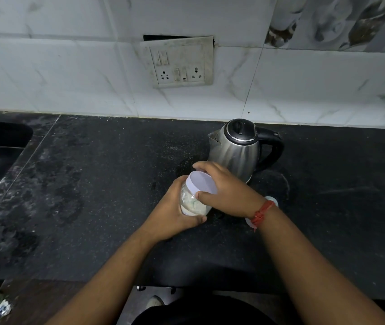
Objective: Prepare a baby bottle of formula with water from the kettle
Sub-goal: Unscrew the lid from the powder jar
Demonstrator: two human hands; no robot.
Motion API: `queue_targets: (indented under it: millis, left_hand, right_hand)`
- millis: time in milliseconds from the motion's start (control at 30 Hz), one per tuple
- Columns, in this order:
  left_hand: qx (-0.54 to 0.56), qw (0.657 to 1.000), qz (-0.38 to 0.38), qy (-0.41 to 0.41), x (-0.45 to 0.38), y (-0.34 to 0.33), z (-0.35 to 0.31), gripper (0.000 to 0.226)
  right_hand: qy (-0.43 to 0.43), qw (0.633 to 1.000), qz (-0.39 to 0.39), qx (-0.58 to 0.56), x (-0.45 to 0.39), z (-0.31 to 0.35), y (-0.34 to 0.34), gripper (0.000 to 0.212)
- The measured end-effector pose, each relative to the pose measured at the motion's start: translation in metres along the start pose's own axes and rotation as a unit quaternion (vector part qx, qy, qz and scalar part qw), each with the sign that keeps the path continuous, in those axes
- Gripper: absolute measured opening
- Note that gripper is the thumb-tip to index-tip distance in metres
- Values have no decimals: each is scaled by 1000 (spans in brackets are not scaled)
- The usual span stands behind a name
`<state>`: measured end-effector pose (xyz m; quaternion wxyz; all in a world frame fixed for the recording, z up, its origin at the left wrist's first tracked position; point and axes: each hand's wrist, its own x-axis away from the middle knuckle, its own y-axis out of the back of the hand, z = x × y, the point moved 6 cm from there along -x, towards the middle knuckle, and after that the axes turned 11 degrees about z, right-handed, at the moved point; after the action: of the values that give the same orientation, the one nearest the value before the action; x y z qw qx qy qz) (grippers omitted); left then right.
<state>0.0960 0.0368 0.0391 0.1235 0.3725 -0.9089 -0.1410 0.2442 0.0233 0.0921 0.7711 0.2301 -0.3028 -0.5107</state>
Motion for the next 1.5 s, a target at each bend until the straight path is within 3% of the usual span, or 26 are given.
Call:
queue_targets:
  millis: [100,233,333,467,567,800,933,1300,1500]
  left_hand:
    - [-6,1000,-1,0,-1,1,2,92]
    - [-13,1000,0,-2,-2,1,3,91]
    - [-13,1000,3,1,-2,1,6,93]
    - [-7,1000,-4,5,-3,3,9,94]
    - [-8,1000,-29,4,-1,7,16,95]
    - [21,990,-134,47,12,27,53,96]
    - [54,984,-153,70,21,31,74,93]
    - [51,980,-162,105,29,29,105,89]
    - [28,984,-144,102,36,30,114,96]
  right_hand:
    - [19,999,-3,-33,1,3,-1,71]
    - [-51,996,-21,77,-4,-8,3,83]
    - [-53,995,-15,88,-5,-9,6,81]
    - [11,998,-56,2,-1,-1,15,62]
    - [30,991,-103,-76,0,-3,24,61]
    - [-59,986,-123,-94,0,-37,-11,64]
    - [-90,984,-139,-63,2,-65,-47,60]
    - [-157,980,-116,28,2,-98,-104,48]
    - [-176,979,-79,62,6,-109,-111,65]
